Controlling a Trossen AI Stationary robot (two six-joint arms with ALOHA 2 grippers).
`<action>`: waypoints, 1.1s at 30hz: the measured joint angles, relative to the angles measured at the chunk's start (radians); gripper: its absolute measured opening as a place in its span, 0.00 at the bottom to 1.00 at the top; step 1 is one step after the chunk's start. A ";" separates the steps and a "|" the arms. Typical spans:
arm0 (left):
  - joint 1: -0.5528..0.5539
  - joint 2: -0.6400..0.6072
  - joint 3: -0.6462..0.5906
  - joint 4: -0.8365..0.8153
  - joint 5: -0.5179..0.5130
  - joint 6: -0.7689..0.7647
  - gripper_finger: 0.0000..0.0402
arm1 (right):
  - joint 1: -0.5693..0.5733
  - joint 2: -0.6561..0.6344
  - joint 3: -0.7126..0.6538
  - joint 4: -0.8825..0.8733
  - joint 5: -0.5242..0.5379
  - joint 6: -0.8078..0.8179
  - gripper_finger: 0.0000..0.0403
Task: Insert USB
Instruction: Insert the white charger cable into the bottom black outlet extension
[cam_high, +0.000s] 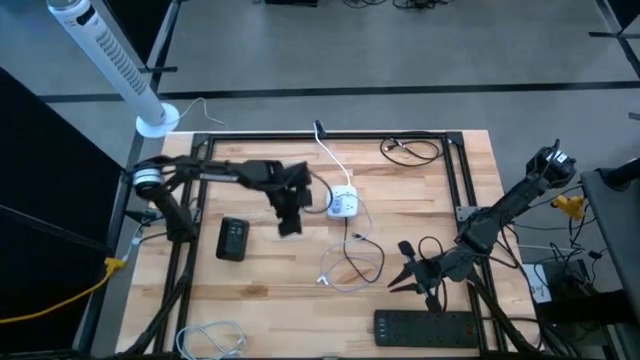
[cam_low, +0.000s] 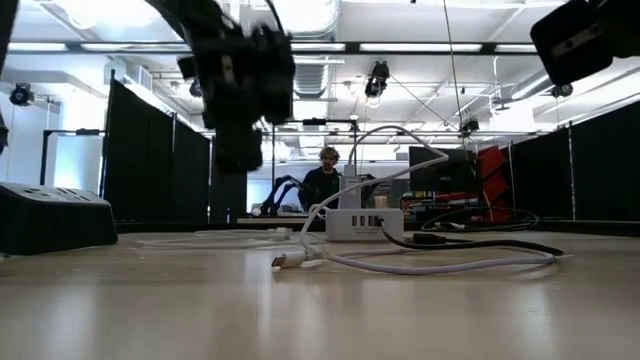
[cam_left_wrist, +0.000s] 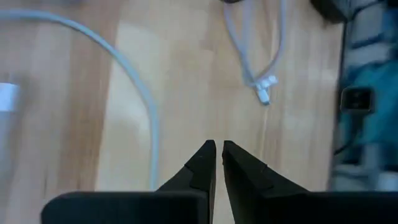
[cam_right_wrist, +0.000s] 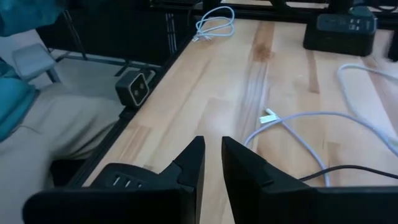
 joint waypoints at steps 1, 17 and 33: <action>-0.015 -0.024 0.006 0.005 -0.108 0.019 0.06 | 0.000 0.000 0.000 0.000 0.003 -0.001 0.10; 0.134 0.019 0.000 0.163 -0.630 0.071 0.45 | 0.012 0.000 0.000 -0.003 0.002 -0.002 0.08; 0.200 0.300 0.011 0.254 -0.628 0.084 0.25 | 0.050 0.000 0.000 -0.007 0.005 0.005 0.08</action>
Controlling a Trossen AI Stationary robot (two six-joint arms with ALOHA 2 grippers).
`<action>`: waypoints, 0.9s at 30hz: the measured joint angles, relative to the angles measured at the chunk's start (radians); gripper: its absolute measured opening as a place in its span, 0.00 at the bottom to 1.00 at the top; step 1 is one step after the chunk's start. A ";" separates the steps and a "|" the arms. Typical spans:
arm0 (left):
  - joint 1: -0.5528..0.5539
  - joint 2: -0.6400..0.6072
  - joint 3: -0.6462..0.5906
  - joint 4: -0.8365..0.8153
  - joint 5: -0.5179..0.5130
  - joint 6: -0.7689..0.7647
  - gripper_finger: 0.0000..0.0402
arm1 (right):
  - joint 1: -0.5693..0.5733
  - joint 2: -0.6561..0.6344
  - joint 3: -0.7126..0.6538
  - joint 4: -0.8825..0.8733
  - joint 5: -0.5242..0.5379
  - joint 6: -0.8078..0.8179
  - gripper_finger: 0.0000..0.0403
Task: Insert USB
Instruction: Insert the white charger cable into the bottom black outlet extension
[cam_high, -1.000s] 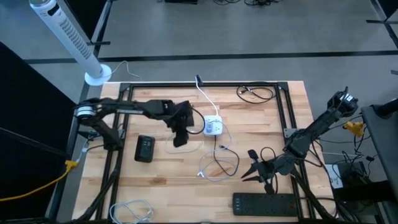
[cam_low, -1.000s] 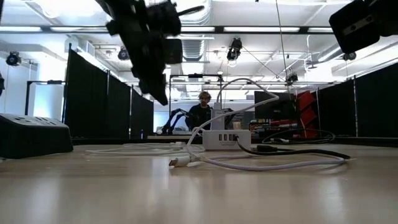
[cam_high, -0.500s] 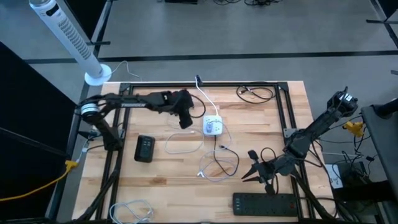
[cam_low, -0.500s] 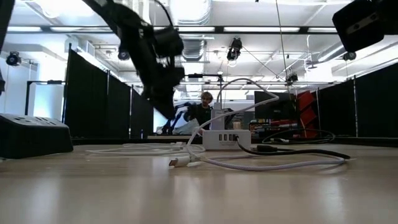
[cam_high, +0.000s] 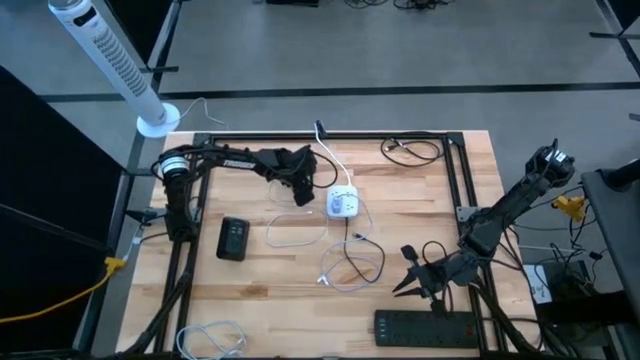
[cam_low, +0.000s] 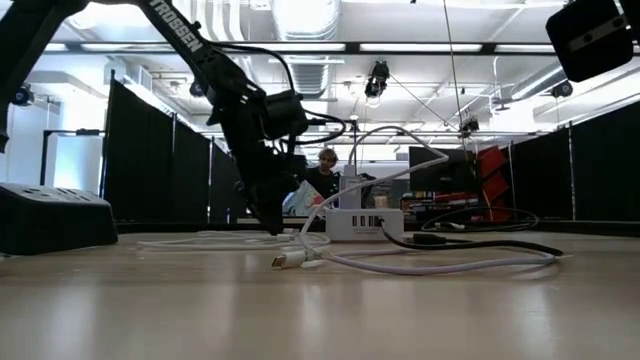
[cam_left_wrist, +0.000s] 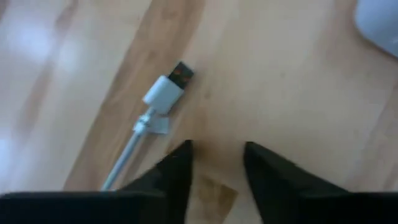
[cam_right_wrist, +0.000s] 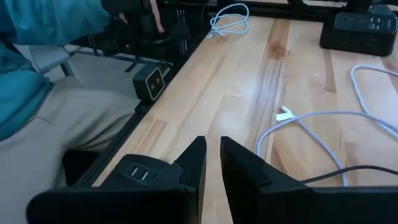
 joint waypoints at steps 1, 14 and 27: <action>-0.001 -0.005 -0.001 -0.001 0.003 0.000 0.18 | 0.000 0.000 0.000 0.001 0.000 -0.008 0.08; -0.083 -0.210 0.012 -0.036 -0.161 -0.024 0.00 | 0.039 -0.010 0.081 -0.124 0.023 -0.052 0.08; -0.069 -0.194 0.006 0.007 -0.226 0.012 0.16 | 0.337 -0.017 0.295 -0.546 0.714 0.080 0.08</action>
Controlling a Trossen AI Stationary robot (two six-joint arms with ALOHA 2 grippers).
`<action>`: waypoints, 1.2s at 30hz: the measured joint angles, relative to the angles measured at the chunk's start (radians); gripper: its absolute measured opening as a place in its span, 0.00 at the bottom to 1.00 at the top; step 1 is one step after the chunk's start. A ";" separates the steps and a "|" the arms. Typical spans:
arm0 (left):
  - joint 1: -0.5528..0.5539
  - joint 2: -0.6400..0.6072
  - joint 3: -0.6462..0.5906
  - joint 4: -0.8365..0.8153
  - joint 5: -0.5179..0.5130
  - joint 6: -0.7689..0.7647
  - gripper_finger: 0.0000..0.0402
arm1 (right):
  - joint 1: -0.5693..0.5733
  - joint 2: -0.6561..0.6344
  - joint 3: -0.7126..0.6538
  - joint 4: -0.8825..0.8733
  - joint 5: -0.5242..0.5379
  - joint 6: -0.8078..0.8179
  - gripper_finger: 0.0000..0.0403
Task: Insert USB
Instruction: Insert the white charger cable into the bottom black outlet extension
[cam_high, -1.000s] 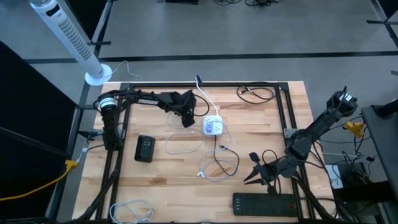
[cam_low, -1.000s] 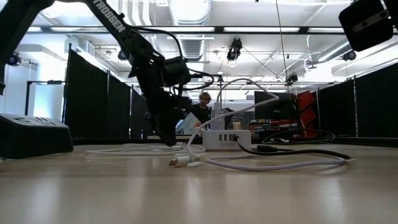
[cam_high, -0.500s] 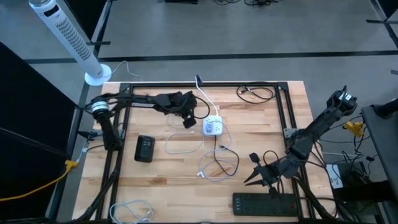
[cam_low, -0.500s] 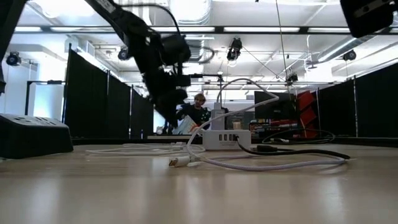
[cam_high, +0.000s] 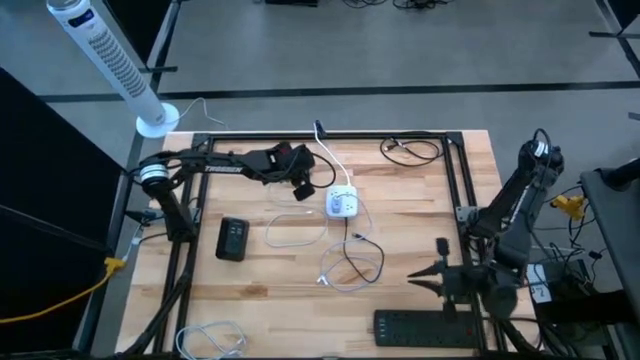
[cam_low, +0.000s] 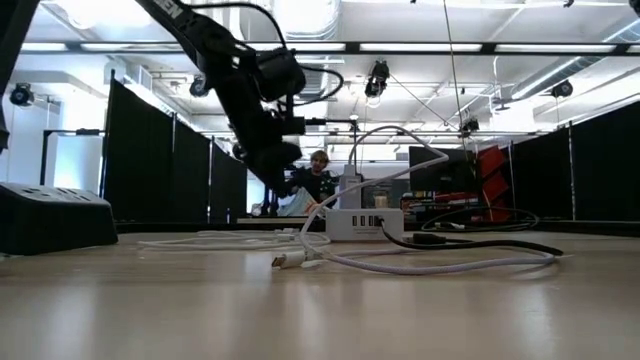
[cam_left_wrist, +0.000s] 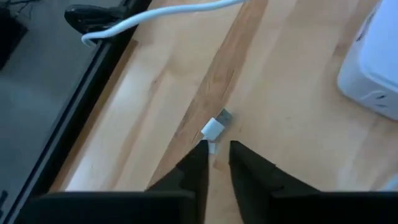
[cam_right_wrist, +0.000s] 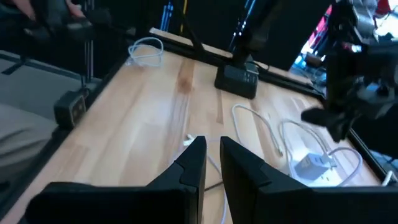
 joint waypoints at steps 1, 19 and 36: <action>0.005 0.015 0.000 0.010 -0.010 0.001 0.20 | 0.013 -0.001 0.000 -0.001 0.011 0.000 0.08; 0.099 0.230 0.006 0.070 -0.058 -0.016 0.35 | 0.036 -0.001 -0.002 -0.044 0.015 0.052 0.08; -0.130 -0.122 -0.006 -0.042 -0.078 -0.027 0.00 | 0.029 0.022 -0.035 -0.046 0.017 0.063 0.08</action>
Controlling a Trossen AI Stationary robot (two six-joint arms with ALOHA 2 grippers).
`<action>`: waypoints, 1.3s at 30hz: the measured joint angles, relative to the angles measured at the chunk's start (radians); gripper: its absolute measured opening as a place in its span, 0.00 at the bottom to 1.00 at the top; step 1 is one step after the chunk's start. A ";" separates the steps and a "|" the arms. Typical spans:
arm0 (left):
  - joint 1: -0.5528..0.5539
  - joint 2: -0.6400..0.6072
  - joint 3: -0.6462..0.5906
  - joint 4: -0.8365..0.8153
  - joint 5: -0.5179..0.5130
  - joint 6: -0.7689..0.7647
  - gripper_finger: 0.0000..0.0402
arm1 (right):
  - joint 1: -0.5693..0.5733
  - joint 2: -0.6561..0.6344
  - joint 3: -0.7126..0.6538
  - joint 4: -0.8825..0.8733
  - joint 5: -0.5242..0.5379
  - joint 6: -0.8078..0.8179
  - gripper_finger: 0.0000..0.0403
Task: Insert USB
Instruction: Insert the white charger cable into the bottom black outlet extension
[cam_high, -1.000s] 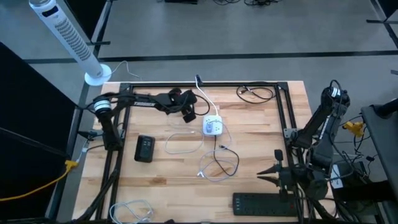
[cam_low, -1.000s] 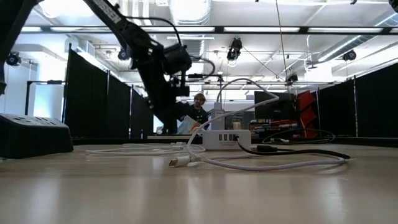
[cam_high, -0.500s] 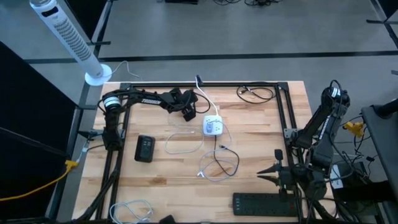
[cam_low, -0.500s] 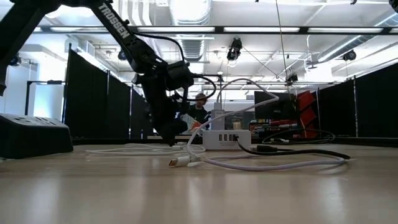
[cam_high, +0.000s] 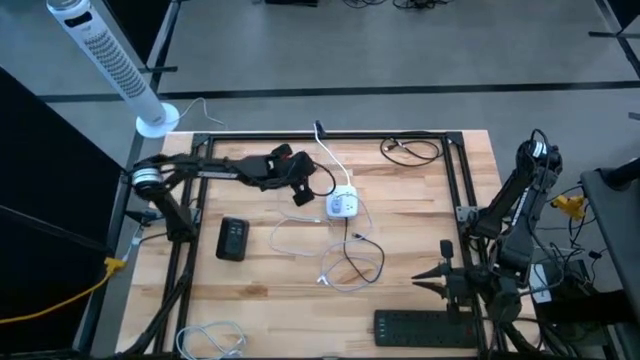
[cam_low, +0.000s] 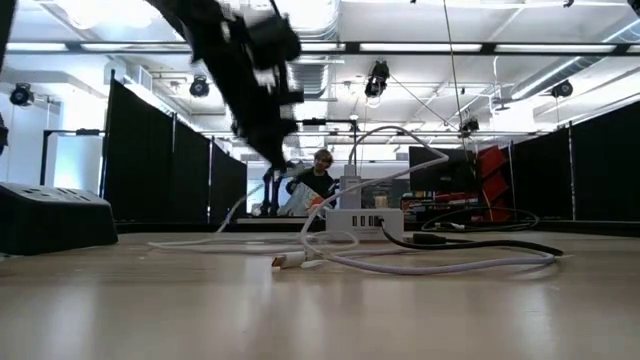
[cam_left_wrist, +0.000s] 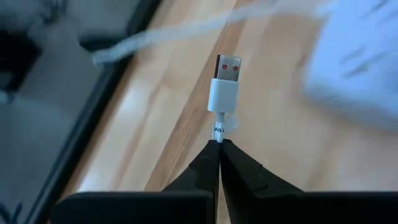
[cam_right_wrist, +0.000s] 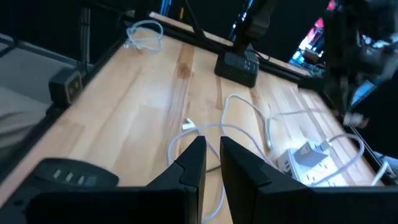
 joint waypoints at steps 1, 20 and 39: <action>-0.025 -0.035 0.000 0.006 -0.013 -0.005 0.00 | -0.005 0.004 -0.008 -0.001 0.004 0.011 0.08; -0.527 -0.153 -0.038 0.598 -0.159 0.360 0.00 | -0.121 0.074 -0.036 0.233 0.383 -0.183 0.09; -0.524 -0.029 -0.039 0.702 0.589 0.475 0.00 | -0.267 0.249 -0.035 1.002 -0.347 -1.011 0.35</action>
